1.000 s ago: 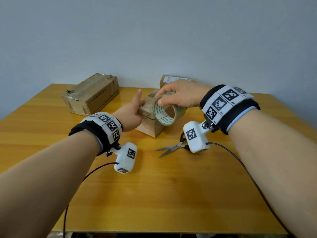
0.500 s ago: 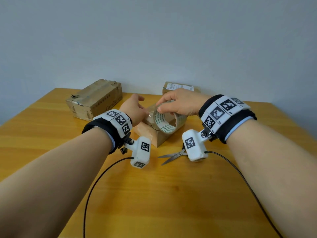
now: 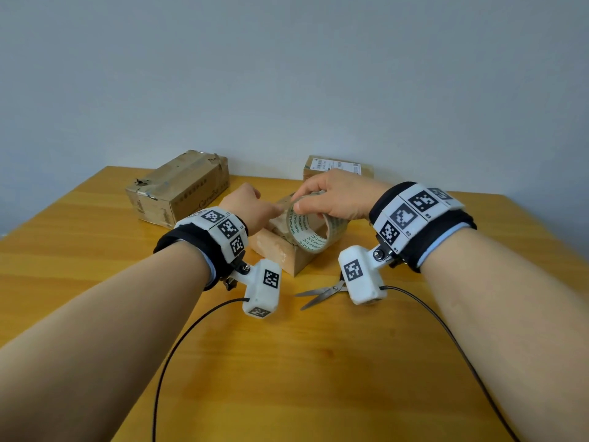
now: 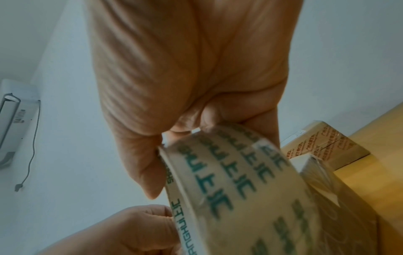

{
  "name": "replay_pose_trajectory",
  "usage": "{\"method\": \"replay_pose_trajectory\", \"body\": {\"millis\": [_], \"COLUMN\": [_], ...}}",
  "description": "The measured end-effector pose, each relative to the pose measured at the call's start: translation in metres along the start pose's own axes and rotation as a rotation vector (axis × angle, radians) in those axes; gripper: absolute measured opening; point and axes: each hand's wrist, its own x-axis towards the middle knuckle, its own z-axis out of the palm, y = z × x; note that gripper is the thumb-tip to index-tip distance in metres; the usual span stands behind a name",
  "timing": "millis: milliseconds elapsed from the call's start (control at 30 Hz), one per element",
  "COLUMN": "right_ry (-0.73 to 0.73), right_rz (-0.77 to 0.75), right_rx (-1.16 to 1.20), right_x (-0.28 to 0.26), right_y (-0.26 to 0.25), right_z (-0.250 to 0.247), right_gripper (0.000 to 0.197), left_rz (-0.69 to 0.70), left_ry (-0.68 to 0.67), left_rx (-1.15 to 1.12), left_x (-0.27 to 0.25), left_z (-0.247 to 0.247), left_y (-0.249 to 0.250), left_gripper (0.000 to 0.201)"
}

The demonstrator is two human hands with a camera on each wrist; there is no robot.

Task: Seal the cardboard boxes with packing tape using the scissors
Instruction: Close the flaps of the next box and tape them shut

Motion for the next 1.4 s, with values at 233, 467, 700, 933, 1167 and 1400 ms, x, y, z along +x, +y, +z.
{"method": "replay_pose_trajectory", "body": {"millis": [233,467,700,933,1167,1400], "right_ry": [0.013,-0.086,-0.258,-0.282,-0.285,-0.281], "right_rz": [-0.009,0.032,0.068,0.043,0.079,0.080], "right_rx": [0.016,-0.060,-0.305,-0.302,-0.273,-0.269], "right_x": [-0.003,-0.008,-0.015,-0.025,-0.022,-0.022], "right_y": [0.003,-0.002,-0.005,-0.004,0.001,0.001], "right_z": [0.003,0.007,0.014,0.011,0.022,0.024], "right_gripper": [0.026,0.045,0.064,0.047,0.056,0.065], "left_rz": [-0.019,0.057,0.085,0.105,0.127,0.136], "left_ry": [-0.010,-0.016,-0.069,-0.078,-0.088,-0.091], "left_rx": [-0.058,0.110,0.200,0.185,0.169,0.180], "left_x": [0.002,0.004,0.007,0.003,0.002,0.003], "left_z": [0.003,0.002,-0.001,-0.001,-0.001,-0.002], "left_y": [-0.001,0.001,0.006,0.008,0.006,0.008], "left_gripper": [0.046,0.032,0.019,0.015,0.016,0.016]}}
